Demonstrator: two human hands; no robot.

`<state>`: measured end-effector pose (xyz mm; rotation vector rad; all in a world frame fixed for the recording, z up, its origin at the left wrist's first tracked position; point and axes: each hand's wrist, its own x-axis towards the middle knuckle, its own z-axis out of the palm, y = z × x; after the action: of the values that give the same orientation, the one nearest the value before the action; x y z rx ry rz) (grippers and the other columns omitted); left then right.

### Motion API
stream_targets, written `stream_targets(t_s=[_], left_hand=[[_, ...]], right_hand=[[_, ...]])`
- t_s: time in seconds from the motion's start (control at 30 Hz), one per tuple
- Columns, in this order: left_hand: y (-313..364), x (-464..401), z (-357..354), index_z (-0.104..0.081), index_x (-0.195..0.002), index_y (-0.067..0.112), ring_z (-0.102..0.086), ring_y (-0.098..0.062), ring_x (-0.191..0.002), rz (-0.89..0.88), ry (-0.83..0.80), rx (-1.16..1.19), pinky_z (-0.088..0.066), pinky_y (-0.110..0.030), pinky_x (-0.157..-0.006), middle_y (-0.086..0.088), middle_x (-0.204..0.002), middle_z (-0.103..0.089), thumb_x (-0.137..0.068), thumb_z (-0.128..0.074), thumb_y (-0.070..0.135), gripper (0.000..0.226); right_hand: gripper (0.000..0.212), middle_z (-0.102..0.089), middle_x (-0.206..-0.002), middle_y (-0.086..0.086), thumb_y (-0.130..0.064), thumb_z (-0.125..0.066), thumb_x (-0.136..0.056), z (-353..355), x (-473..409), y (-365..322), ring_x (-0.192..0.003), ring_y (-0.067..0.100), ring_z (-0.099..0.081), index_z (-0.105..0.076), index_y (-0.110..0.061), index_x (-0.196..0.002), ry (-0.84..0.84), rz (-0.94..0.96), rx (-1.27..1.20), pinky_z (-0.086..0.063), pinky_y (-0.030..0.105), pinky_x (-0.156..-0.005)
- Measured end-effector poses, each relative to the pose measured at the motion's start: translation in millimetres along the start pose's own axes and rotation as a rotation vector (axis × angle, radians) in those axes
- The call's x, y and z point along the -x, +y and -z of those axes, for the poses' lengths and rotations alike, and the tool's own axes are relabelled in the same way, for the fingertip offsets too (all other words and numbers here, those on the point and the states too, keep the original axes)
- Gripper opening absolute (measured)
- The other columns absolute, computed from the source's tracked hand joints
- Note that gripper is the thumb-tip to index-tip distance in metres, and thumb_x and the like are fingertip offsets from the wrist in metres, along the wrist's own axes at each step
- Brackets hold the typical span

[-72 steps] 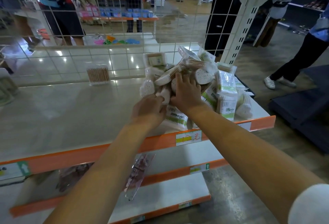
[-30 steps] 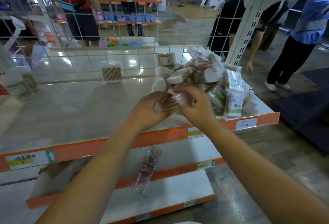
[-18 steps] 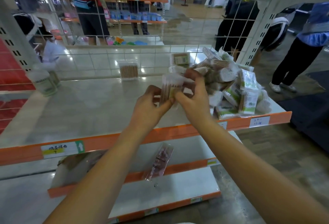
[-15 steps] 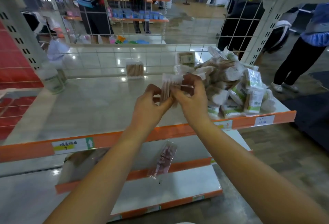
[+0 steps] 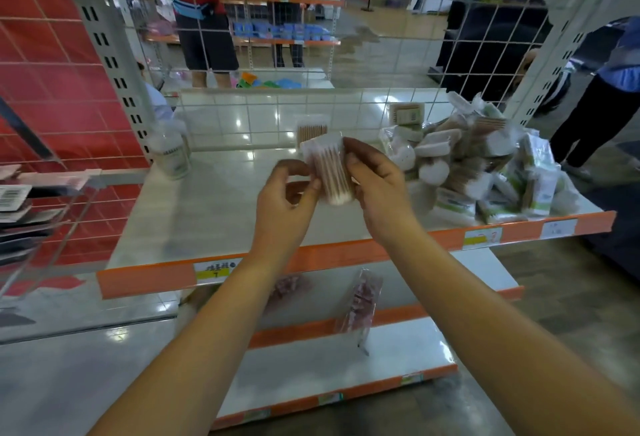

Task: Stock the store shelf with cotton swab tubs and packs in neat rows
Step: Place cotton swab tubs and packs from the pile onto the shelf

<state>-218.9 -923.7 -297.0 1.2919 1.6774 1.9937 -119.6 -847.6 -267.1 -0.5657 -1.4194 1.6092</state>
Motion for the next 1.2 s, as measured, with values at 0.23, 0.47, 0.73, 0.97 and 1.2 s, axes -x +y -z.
stream_targets(t_s=[0.23,0.47,0.73,0.97,1.2], left_hand=[[2.0,-1.1,41.2,-0.044,-0.118,0.016,-0.064,-0.004,-0.077,0.108,-0.024,0.165,-0.052,-0.019,-0.065,0.007,-0.098,-0.059,-0.084,-0.066,0.012,0.041],[-8.7,-7.2,96.0,-0.047,-0.115,0.021,-0.064,-0.007,-0.076,0.095,-0.028,0.126,-0.054,-0.026,-0.068,-0.002,-0.095,-0.061,-0.081,-0.068,0.007,0.042],[-10.5,-12.7,140.8,-0.049,-0.108,0.029,-0.061,-0.008,-0.086,0.057,0.032,0.160,-0.053,-0.026,-0.070,0.001,-0.098,-0.060,-0.078,-0.058,0.014,0.035],[-18.8,-15.4,164.8,-0.054,-0.106,0.029,-0.060,-0.027,-0.095,0.057,0.057,0.134,-0.055,-0.042,-0.077,-0.008,-0.099,-0.061,-0.082,-0.049,0.014,0.029],[-22.2,-14.7,172.0,-0.055,-0.105,0.034,-0.062,-0.029,-0.090,0.071,0.052,0.106,-0.055,-0.047,-0.076,-0.003,-0.096,-0.063,-0.083,-0.053,0.021,0.026]], right_hand=[[0.033,-0.067,-0.099,0.007,-0.018,-0.063,-0.075,-49.9,11.8,19.8,-0.095,0.024,-0.065,-0.061,-0.011,-0.107,-0.095,0.005,-0.023,-0.053,0.039,-0.086],[0.018,-0.069,-0.091,0.003,-0.010,-0.063,-0.082,-99.3,16.5,38.1,-0.088,0.017,-0.066,-0.064,-0.011,-0.100,-0.101,0.011,-0.103,-0.052,0.026,-0.074],[0.031,-0.065,-0.099,0.006,-0.016,-0.061,-0.087,-140.7,15.5,45.7,-0.088,0.014,-0.061,-0.062,-0.011,-0.117,0.006,0.032,0.109,-0.052,0.022,-0.075],[0.022,-0.064,-0.084,-0.001,-0.018,-0.060,-0.088,-159.8,11.0,53.0,-0.086,0.020,-0.063,-0.063,-0.024,-0.109,-0.004,-0.006,0.070,-0.053,0.036,-0.083],[0.020,-0.067,-0.087,0.006,-0.013,-0.057,-0.090,-164.1,12.0,57.1,-0.088,0.025,-0.065,-0.064,-0.017,-0.108,-0.009,-0.068,0.044,-0.055,0.038,-0.082]])
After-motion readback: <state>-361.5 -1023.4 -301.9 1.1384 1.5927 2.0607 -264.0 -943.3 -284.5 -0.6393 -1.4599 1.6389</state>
